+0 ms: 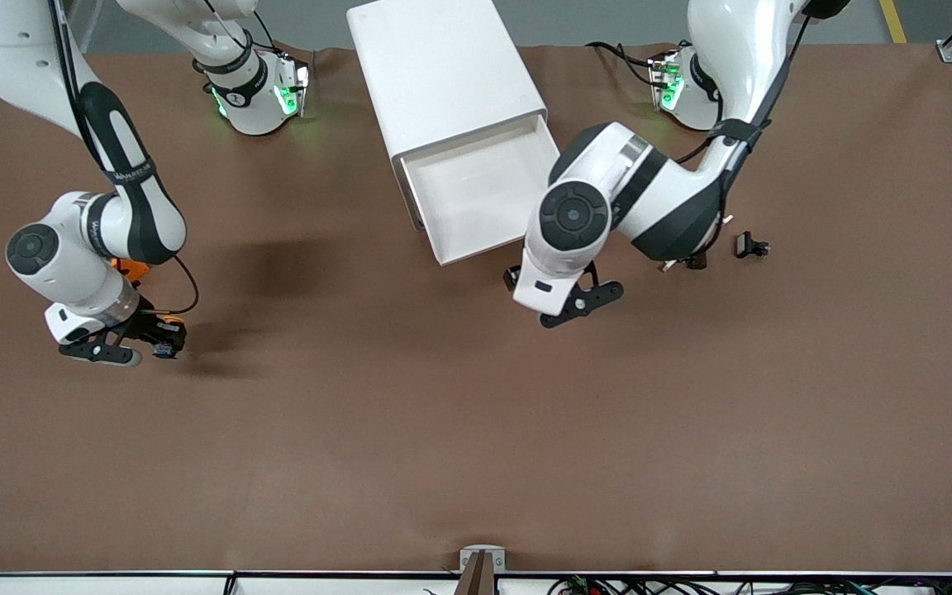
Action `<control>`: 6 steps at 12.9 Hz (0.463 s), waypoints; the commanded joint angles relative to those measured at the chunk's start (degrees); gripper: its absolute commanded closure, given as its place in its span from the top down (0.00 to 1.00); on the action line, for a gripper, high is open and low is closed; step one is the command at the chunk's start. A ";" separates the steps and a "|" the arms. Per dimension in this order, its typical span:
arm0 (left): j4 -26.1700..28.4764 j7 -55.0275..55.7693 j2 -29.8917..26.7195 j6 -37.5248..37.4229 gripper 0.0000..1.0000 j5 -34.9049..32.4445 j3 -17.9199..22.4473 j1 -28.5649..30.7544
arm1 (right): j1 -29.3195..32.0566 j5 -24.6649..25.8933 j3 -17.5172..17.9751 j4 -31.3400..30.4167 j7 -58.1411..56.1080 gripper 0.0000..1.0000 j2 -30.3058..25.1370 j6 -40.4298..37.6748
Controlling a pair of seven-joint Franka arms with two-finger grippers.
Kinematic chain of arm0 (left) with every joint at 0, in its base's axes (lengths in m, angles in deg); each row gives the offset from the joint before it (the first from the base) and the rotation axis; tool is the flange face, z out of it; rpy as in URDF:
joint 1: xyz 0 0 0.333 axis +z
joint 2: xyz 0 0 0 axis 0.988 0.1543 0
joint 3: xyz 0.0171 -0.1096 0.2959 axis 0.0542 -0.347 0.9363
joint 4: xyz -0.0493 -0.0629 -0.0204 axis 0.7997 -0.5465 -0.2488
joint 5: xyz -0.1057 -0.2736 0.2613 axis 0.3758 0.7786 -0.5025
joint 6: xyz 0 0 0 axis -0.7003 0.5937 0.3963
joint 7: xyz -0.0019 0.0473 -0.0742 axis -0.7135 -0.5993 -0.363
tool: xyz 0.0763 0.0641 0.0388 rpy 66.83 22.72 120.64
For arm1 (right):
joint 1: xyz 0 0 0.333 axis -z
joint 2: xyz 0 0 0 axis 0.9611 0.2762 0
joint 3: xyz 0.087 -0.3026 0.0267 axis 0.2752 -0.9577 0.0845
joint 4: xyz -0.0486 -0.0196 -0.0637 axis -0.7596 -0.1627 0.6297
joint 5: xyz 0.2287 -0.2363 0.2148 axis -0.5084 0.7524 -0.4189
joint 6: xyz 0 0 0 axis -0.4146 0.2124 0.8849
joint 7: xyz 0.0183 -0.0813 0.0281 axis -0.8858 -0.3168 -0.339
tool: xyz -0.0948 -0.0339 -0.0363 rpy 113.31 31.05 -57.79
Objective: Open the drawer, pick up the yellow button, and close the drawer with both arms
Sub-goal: 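Push the drawer shut with the left gripper while the right gripper holds the button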
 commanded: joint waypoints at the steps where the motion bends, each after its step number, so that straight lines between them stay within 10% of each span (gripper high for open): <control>1: 1.61 0.31 -1.25 0.92 1.00 -1.38 0.04 -1.31 | 1.31 -0.14 1.38 0.58 0.39 0.00 1.86 0.28; 5: 1.61 0.31 -1.07 1.45 1.00 -1.46 -0.23 -3.16 | 1.83 -0.23 1.46 0.85 0.74 0.02 2.93 -0.34; 6: 1.61 0.31 -0.90 1.45 1.00 -1.46 -0.31 -3.34 | 1.92 -0.32 1.46 1.02 0.74 0.19 2.93 -0.42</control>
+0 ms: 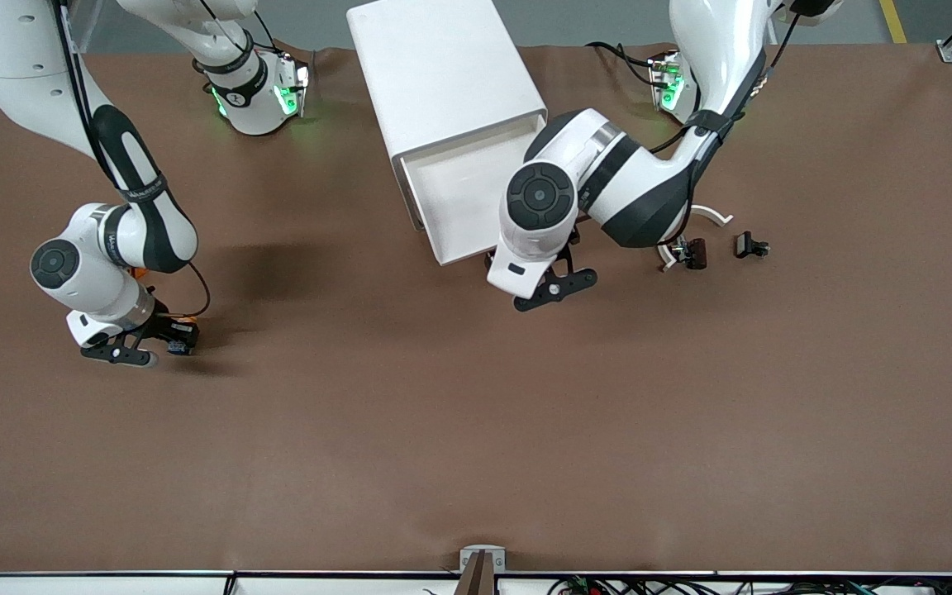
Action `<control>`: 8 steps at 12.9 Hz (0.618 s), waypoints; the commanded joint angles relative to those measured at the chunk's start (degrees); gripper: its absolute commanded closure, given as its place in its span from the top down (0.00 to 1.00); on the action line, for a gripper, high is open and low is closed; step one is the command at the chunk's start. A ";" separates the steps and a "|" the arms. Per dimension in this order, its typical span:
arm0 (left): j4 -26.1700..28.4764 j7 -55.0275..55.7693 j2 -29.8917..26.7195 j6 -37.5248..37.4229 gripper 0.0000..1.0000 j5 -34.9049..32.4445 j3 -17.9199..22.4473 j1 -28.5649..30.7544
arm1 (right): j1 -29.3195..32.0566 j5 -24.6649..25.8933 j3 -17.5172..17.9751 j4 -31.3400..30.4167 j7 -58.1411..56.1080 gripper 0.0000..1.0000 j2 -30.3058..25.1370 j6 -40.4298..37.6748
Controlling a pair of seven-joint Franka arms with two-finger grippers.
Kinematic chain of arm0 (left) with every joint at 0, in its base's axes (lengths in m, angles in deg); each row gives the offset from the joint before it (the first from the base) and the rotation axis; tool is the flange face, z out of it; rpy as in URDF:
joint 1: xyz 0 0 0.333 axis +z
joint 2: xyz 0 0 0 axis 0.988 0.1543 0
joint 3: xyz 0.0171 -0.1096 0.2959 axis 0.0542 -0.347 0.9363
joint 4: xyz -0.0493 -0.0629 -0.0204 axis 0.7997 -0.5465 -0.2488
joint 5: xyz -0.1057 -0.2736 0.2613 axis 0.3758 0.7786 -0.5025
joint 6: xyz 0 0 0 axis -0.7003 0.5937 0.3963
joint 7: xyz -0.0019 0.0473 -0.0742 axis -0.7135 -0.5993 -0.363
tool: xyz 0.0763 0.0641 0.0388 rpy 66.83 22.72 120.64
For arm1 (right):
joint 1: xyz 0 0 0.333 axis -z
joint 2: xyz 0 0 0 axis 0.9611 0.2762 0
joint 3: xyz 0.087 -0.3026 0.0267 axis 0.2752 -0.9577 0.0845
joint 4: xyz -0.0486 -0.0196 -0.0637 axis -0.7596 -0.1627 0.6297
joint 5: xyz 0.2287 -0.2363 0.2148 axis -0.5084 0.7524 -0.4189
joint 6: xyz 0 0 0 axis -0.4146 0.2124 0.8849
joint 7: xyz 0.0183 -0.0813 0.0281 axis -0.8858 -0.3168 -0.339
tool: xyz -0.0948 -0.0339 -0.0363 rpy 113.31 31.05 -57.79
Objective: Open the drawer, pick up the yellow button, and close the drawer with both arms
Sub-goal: 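Push the drawer shut with the left gripper while the right gripper holds the button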
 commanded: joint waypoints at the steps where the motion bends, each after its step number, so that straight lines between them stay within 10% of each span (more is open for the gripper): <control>1: 1.29 0.32 -0.72 1.09 1.00 -1.43 -0.28 -0.89 | 2.16 -1.02 1.33 0.98 0.35 0.99 0.07 -0.54; 8: 2.34 0.32 0.16 2.41 1.00 -0.55 -1.59 -1.94 | 1.82 -1.30 1.42 6.51 -0.17 1.00 -1.77 -10.97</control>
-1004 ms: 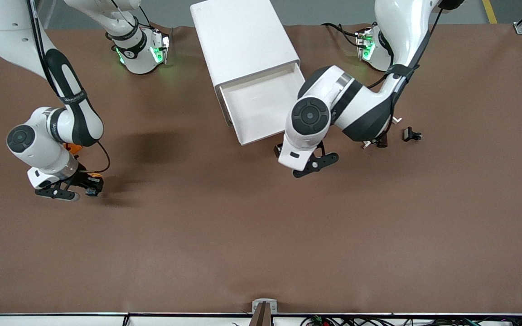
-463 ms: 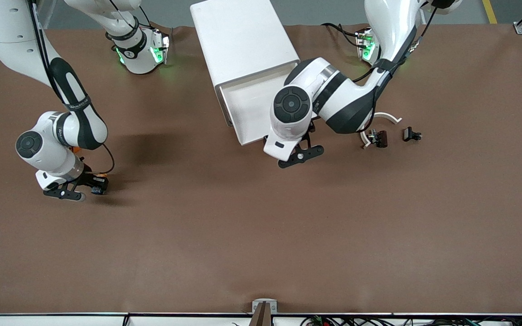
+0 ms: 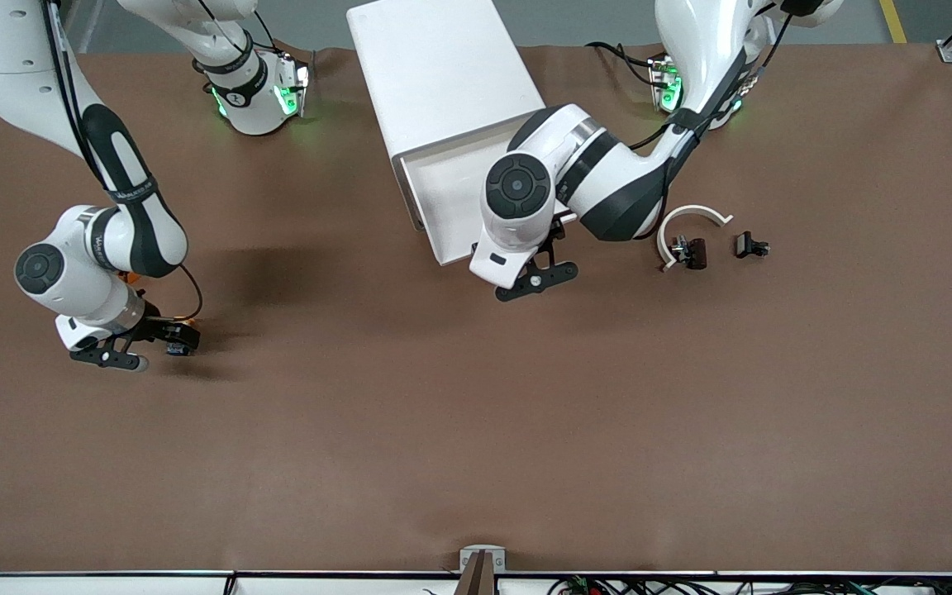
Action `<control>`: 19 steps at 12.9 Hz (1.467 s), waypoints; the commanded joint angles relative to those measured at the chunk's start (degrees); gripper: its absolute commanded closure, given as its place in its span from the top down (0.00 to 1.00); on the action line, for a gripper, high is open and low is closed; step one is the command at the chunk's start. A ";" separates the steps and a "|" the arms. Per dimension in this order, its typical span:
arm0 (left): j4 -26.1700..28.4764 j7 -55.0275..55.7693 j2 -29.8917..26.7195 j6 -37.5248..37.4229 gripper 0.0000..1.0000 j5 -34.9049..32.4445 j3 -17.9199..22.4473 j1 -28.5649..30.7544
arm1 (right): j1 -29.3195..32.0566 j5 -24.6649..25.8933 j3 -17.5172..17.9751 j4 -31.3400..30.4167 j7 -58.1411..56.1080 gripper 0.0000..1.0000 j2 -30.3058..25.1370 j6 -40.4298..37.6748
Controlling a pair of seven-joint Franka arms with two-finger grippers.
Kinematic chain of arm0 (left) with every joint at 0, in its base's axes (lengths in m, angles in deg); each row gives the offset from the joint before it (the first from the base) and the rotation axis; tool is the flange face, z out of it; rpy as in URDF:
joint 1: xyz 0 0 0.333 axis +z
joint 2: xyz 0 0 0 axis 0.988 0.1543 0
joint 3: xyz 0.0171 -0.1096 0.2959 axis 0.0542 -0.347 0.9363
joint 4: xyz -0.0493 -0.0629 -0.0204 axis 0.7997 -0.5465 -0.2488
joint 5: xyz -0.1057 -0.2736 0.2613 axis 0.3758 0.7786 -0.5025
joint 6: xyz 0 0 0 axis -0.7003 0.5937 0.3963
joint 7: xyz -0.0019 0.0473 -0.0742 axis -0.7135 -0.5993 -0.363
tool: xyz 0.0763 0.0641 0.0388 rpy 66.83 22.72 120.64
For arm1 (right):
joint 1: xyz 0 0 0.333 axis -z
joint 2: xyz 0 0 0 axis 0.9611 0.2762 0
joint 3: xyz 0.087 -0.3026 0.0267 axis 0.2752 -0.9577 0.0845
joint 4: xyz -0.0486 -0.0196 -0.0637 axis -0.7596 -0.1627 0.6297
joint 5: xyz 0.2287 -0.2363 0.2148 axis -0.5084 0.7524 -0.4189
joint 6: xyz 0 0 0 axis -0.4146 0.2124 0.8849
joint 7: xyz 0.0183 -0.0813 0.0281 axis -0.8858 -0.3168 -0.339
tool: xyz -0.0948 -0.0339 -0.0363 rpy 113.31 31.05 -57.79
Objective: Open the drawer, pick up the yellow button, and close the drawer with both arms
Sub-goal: 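Push the drawer shut with the left gripper while the right gripper holds the button, then lower the button onto the table and open the right gripper, then press the drawer fully closed with the left gripper while the right gripper withdraws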
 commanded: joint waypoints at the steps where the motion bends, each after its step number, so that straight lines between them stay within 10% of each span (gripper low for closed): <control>1: 1.32 0.49 -0.28 0.54 1.00 -0.34 -1.49 -0.07 | 0.80 -0.68 1.09 4.22 -0.21 1.00 -2.42 -7.80; 11: 4.67 5.94 -0.19 0.10 1.00 11.87 -4.48 -0.07 | -0.62 0.98 0.47 38.14 -7.67 1.00 -8.05 -62.38; 19: 7.66 11.03 0.16 -0.08 1.00 17.41 -8.87 -0.07 | -0.44 1.17 0.56 43.51 -6.80 1.00 -12.01 -68.30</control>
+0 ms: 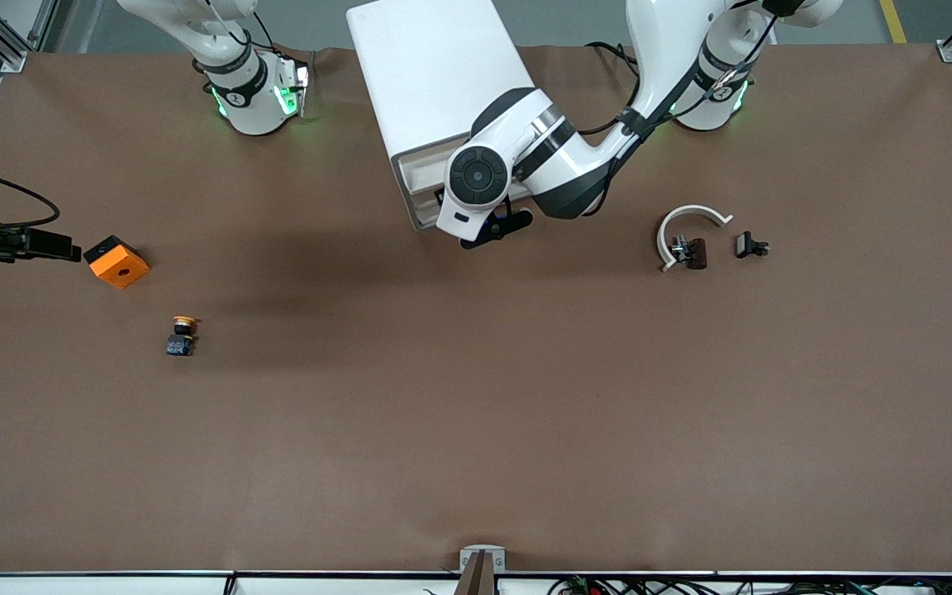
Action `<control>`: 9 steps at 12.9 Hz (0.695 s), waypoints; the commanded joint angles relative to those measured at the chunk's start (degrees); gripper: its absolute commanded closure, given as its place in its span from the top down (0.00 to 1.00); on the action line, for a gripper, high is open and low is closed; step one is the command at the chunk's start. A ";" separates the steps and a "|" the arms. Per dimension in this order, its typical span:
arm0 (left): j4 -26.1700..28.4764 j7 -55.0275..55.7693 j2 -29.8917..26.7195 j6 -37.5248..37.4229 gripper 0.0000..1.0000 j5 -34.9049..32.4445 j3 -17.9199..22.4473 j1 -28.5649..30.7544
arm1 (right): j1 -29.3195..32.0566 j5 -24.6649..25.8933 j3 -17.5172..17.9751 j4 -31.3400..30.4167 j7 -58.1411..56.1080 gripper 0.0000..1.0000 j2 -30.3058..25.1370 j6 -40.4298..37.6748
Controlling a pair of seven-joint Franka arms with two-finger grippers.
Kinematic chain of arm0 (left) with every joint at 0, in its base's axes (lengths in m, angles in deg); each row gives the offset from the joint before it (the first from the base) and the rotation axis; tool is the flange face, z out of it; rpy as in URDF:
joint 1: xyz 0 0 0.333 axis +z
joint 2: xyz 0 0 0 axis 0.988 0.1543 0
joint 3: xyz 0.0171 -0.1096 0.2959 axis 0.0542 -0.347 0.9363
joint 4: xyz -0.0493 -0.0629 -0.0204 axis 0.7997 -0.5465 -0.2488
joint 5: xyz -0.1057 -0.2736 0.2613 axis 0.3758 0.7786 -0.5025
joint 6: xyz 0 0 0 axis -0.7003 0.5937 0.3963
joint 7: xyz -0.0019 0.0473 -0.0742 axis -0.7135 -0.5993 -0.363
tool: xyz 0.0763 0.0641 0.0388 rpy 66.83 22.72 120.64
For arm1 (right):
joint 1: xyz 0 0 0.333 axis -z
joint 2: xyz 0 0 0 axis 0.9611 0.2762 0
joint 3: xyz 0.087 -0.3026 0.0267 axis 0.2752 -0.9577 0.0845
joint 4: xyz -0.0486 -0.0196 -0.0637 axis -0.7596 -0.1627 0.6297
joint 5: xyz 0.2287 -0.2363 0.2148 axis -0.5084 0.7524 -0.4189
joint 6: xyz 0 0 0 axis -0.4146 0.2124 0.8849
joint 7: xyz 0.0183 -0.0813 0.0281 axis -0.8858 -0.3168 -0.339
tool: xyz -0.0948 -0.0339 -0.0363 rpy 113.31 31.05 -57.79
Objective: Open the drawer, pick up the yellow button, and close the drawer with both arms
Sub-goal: 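Press the drawer fully closed with the left gripper while the right gripper withdraws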
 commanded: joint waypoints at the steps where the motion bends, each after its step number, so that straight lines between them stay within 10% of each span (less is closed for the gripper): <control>1: 0.47 2.28 -0.15 -0.34 1.00 3.29 -1.63 0.10 | 0.27 0.36 0.18 3.02 0.11 1.00 0.09 -0.42; 9: 0.38 4.13 -0.06 -1.40 1.00 7.25 -2.69 0.01 | 2.74 -2.37 0.53 -1.97 -0.86 1.00 -7.98 -2.80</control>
